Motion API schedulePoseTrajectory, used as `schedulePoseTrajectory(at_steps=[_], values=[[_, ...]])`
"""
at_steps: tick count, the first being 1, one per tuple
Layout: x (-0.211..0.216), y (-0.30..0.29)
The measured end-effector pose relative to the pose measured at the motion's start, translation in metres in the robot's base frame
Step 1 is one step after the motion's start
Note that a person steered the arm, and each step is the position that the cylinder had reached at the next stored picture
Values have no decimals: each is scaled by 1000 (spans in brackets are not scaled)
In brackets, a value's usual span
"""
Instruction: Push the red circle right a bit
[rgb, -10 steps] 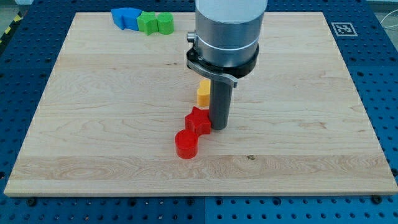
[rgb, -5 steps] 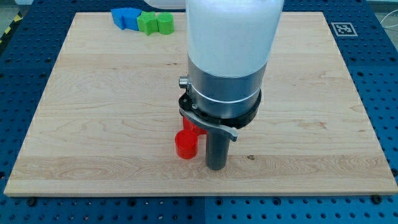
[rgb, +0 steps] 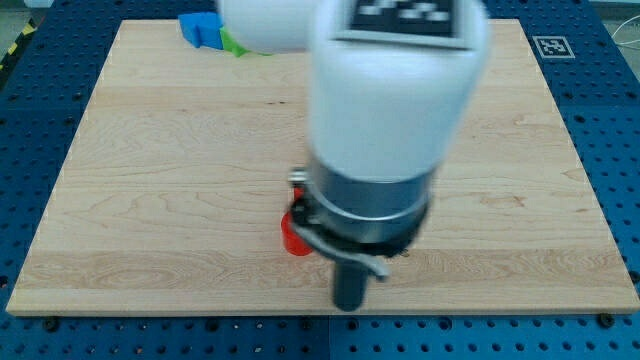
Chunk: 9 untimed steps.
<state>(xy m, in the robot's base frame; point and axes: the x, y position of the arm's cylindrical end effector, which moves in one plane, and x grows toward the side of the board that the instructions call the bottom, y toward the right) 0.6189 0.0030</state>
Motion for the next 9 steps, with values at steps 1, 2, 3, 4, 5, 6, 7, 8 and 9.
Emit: schedulePoseTrajectory(at_steps=[1, 2, 3, 4, 5, 6, 7, 8, 9], values=[[-1, -69], [-22, -126], [-72, -153], [-95, -118], [-93, -90], [-78, -72], [-72, -46], [-72, -26], [-69, -20]])
